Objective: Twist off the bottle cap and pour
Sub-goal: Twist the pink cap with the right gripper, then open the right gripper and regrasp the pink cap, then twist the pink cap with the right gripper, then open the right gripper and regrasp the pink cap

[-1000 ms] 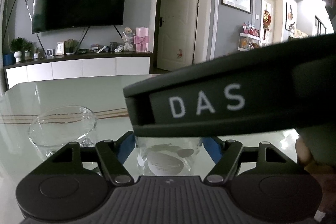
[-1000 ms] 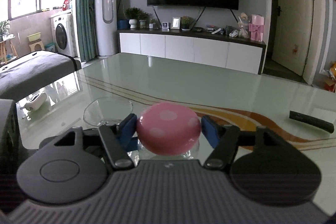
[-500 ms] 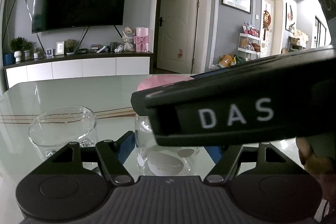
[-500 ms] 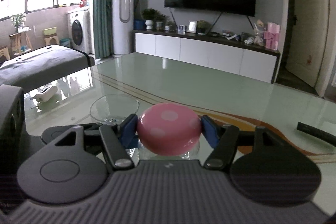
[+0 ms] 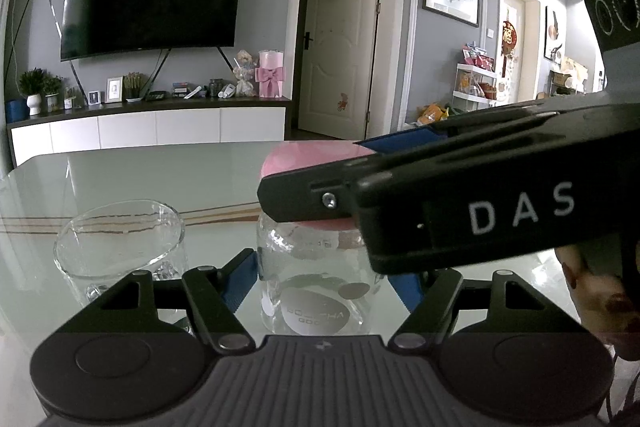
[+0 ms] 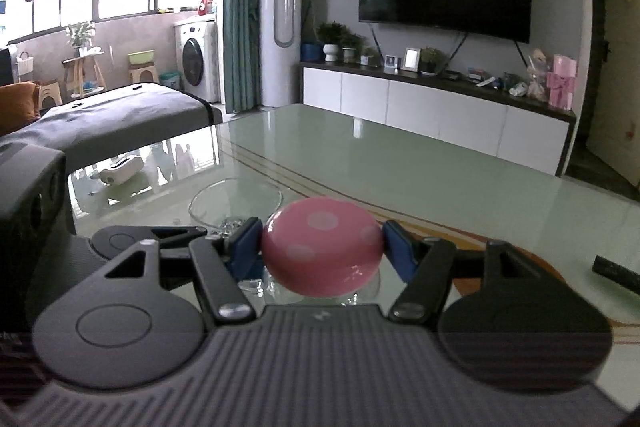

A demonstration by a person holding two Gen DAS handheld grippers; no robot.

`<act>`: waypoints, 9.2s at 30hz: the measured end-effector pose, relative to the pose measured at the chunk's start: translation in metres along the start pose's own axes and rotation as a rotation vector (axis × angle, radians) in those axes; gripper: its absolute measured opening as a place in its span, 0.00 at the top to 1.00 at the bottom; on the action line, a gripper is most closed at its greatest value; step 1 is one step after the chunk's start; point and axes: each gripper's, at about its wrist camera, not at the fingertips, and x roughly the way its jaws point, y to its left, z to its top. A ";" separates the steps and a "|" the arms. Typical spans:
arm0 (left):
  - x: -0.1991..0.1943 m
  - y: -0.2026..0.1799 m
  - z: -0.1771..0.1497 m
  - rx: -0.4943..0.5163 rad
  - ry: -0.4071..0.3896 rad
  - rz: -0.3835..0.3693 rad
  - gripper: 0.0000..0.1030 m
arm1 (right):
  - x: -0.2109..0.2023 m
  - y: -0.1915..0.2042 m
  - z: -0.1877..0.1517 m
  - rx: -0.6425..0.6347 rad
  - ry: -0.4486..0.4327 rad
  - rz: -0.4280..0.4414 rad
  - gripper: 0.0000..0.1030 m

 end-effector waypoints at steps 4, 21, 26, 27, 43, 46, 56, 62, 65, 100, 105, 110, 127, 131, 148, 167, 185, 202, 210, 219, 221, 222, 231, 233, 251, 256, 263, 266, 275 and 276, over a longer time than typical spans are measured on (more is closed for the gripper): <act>0.000 0.000 0.000 0.000 0.000 0.000 0.28 | -0.001 -0.001 0.000 -0.005 0.003 0.017 0.36; -0.001 -0.002 -0.003 -0.002 0.000 -0.001 0.28 | 0.000 -0.018 0.004 -0.027 0.013 0.117 0.36; -0.001 -0.003 -0.003 -0.003 0.000 -0.002 0.28 | -0.001 -0.022 0.005 -0.038 0.011 0.141 0.36; -0.001 -0.003 -0.004 -0.003 0.000 -0.002 0.28 | -0.001 -0.022 0.005 -0.038 0.011 0.143 0.36; -0.002 -0.003 -0.006 -0.006 0.000 -0.003 0.28 | 0.003 -0.027 0.005 -0.026 0.011 0.163 0.36; -0.003 -0.003 -0.007 -0.007 0.001 -0.003 0.28 | 0.004 -0.023 0.005 -0.053 0.013 0.157 0.36; -0.004 -0.005 -0.011 -0.007 0.001 -0.004 0.28 | 0.008 -0.032 0.009 -0.060 0.030 0.204 0.36; -0.006 -0.005 -0.010 -0.008 0.002 -0.005 0.28 | 0.009 -0.033 0.011 -0.081 0.046 0.225 0.36; -0.006 -0.006 -0.011 -0.007 0.002 -0.005 0.28 | 0.008 -0.036 0.011 -0.089 0.052 0.237 0.36; -0.012 -0.002 -0.014 -0.025 -0.010 -0.018 0.20 | -0.001 -0.005 -0.001 -0.017 0.026 -0.067 0.03; -0.012 -0.005 -0.015 -0.003 -0.004 -0.025 0.18 | -0.003 -0.001 -0.007 0.101 -0.001 -0.141 0.03; -0.012 -0.008 -0.015 0.015 -0.001 -0.023 0.18 | 0.002 0.010 -0.006 0.102 -0.006 -0.212 0.07; -0.013 -0.008 -0.013 0.022 0.003 -0.010 0.22 | 0.011 0.022 -0.011 0.050 0.002 -0.281 0.18; -0.014 -0.012 -0.013 0.023 0.003 -0.007 0.22 | 0.013 0.022 -0.010 0.054 0.009 -0.274 0.24; -0.015 -0.008 -0.013 0.017 0.005 0.008 0.29 | 0.013 0.030 -0.009 0.049 0.015 -0.265 0.36; -0.016 -0.004 -0.016 0.021 0.004 0.008 0.29 | 0.004 0.001 -0.010 0.092 -0.012 -0.097 0.36; -0.015 -0.002 -0.014 0.018 0.006 0.006 0.29 | 0.001 -0.003 -0.006 0.098 -0.015 -0.039 0.36; -0.016 -0.002 -0.014 0.017 0.007 0.006 0.29 | 0.002 -0.005 -0.008 0.096 -0.016 -0.041 0.36; -0.016 -0.004 -0.014 0.016 0.006 0.006 0.29 | 0.001 -0.014 -0.011 0.106 -0.014 0.010 0.36; -0.017 -0.004 -0.014 0.017 0.005 0.006 0.29 | 0.001 -0.030 -0.009 0.066 -0.008 0.105 0.36; -0.017 -0.005 -0.015 0.018 0.005 0.006 0.29 | 0.001 -0.031 -0.009 0.061 -0.008 0.115 0.36; -0.017 -0.005 -0.015 0.019 0.005 0.007 0.29 | 0.001 -0.032 -0.009 0.057 -0.007 0.125 0.36; -0.016 -0.005 -0.014 0.022 0.004 0.007 0.29 | 0.002 -0.043 -0.004 0.035 0.010 0.194 0.36; -0.016 -0.004 -0.014 0.019 0.005 0.007 0.29 | 0.003 -0.044 -0.004 0.032 0.013 0.199 0.36; -0.016 -0.002 -0.013 0.013 0.006 0.003 0.29 | 0.006 -0.054 -0.002 -0.021 0.017 0.296 0.36; -0.017 -0.001 -0.012 0.013 0.007 0.003 0.29 | 0.005 -0.052 0.000 -0.053 0.023 0.292 0.35; -0.017 0.000 -0.012 0.003 0.012 -0.003 0.28 | 0.000 -0.038 -0.003 -0.055 0.011 0.219 0.08; -0.016 0.001 -0.012 -0.002 0.017 -0.006 0.27 | -0.001 -0.027 -0.002 -0.052 0.026 0.139 0.08; -0.018 -0.002 -0.014 0.022 0.004 0.000 0.21 | -0.004 0.012 0.004 0.010 -0.004 -0.099 0.09; -0.019 -0.002 -0.014 0.024 0.001 0.002 0.22 | -0.003 0.015 0.004 0.011 -0.007 -0.117 0.10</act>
